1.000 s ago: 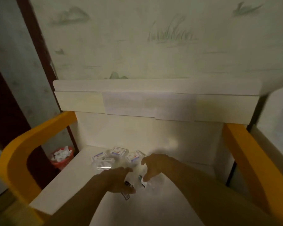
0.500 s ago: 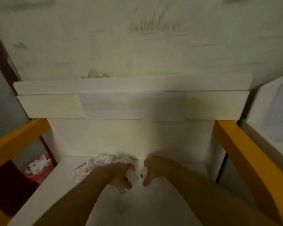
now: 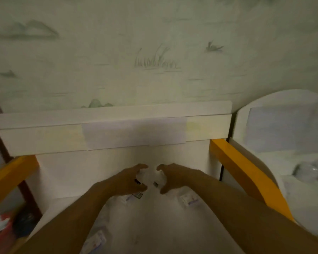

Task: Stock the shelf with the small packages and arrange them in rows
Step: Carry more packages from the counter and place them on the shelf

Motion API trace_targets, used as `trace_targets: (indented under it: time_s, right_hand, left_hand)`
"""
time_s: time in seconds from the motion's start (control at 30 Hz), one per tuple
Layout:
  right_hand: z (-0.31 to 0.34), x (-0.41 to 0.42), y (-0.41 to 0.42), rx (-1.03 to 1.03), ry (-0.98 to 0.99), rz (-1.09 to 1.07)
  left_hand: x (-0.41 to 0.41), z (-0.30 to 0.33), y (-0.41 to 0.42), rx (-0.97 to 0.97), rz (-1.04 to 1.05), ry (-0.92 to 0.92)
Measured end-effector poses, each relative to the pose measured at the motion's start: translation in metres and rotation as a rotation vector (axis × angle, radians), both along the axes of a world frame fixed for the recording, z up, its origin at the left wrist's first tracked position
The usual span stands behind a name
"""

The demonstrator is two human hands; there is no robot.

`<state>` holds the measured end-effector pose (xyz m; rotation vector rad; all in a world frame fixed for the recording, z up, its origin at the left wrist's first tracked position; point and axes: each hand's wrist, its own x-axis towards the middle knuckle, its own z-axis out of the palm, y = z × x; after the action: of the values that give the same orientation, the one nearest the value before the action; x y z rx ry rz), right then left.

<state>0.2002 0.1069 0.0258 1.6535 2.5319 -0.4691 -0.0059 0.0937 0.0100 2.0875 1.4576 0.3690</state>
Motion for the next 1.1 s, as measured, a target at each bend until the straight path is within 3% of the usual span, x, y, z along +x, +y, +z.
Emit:
trace_targets:
  time_s: [0.13, 0.37, 0.53, 0.77, 1.1]
  right_hand:
    - [0.031, 0.030, -0.022, 0.166, -0.001, -0.073]
    - [0.095, 0.103, -0.059, 0.381, 0.191, -0.241]
    - [0.109, 0.153, -0.076, 0.448, 0.248, -0.303]
    - [0.108, 0.259, -0.101, 0.451, 0.220, -0.438]
    - [0.081, 0.446, -0.152, 0.363, 0.140, -0.629]
  left_hand:
    - [0.024, 0.015, -0.003, 0.114, -0.078, -0.108]
    - [0.084, 0.076, -0.003, 0.267, -0.108, -0.390]
    - [0.146, 0.100, -0.009, 0.231, -0.135, -0.565]
    - [0.254, 0.116, -0.010, 0.129, -0.196, -0.630]
    - [0.442, 0.093, -0.019, 0.030, -0.406, -0.448]
